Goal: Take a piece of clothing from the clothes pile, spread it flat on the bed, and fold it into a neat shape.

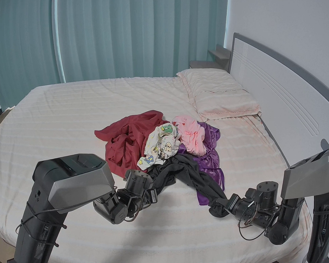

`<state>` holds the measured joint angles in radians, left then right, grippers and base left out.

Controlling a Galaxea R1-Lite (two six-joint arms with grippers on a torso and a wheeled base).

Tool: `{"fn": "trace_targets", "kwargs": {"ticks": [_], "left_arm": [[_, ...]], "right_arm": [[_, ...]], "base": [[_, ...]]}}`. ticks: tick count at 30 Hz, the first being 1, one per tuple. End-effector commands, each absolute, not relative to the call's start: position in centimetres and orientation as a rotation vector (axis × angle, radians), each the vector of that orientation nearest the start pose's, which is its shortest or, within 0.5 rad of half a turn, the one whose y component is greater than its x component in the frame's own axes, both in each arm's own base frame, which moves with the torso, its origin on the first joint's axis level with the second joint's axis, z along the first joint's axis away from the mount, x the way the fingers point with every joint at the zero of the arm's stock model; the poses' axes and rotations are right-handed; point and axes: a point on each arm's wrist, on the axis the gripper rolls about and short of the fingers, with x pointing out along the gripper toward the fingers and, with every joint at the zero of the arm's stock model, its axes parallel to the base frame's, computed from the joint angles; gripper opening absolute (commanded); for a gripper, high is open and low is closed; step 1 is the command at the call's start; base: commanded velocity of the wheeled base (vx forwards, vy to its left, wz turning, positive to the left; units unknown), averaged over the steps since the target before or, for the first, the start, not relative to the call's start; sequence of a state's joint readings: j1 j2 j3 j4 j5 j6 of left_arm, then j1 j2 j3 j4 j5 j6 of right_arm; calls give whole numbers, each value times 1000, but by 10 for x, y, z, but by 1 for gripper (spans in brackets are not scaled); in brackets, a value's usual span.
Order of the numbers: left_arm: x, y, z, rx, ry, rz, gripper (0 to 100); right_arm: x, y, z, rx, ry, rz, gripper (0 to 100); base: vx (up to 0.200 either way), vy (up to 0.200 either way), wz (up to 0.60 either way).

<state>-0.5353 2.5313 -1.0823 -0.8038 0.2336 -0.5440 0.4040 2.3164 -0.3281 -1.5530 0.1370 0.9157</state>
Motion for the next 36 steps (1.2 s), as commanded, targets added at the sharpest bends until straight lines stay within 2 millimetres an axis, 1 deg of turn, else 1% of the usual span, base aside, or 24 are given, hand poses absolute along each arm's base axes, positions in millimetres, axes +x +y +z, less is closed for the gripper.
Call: {"fn": "trace_targets", "kwargs": {"ticks": [1,2,4,6,8,9,10,14,17,18,19,20,22,23,24,25,26,27,28,29,32,33,34,36], "left_arm": [[366,-210,-56,-281,655,-98,0],[365,-209,-55,-279,650,-83,0],[360,-205,-41,-298,621,-59,0],[345,-201,-18,-342,595,-68,0],[327,-197,11,-405,552,-99,0],[327,-197,11,-405,552,-99,0],[306,-195,42,-456,509,-158,0],[281,-180,95,-522,401,-210,0],[259,-174,133,-587,315,-267,0],[256,-173,138,-595,303,-275,0],[246,-168,153,-615,263,-294,0],[241,-164,162,-626,237,-304,0],[235,-158,177,-653,190,-313,0],[235,-158,178,-654,188,-314,0],[228,-152,185,-663,165,-316,0],[225,-150,186,-665,160,-319,0],[220,-147,188,-668,159,-328,0],[220,-146,187,-668,161,-329,0],[213,-143,186,-665,177,-360,0],[210,-142,182,-658,203,-387,0],[203,-138,163,-625,299,-435,0],[203,-138,160,-622,315,-441,0],[204,-139,153,-615,345,-437,0],[209,-140,145,-612,365,-416,0]], "right_arm": [[270,119,-11,822,634,302,0],[269,119,-11,820,634,302,0],[268,120,-8,813,629,311,0],[264,122,0,801,608,325,0],[259,120,19,792,552,346,0],[259,120,19,792,552,346,0],[256,119,38,799,493,381,0],[252,124,70,815,391,461,0],[253,126,109,817,233,541,0],[253,126,116,818,208,554,0],[255,126,137,827,122,593,0],[255,126,153,832,61,626,0],[253,126,177,836,-30,669,0],[253,126,178,837,-35,671,0],[246,123,195,847,-96,696,0],[242,121,199,850,-106,708,0],[238,119,201,856,-105,713,0],[237,119,201,858,-105,713,0],[234,120,190,868,-51,708,0],[234,121,181,875,-9,700,0],[242,132,151,875,126,686,0],[244,135,146,873,145,684,0],[247,141,136,865,181,680,0],[245,150,127,858,226,690,0]], "base": [[0,0,0],[0,0,0],[0,0,0],[0,0,0],[0,0,0],[0,0,0],[0,0,0],[0,0,0],[0,0,0],[0,0,0],[0,0,0],[0,0,0],[0,0,0],[0,0,0],[0,0,0],[0,0,0],[0,0,0],[0,0,0],[0,0,0],[0,0,0],[0,0,0],[0,0,0],[0,0,0],[0,0,0]]}}
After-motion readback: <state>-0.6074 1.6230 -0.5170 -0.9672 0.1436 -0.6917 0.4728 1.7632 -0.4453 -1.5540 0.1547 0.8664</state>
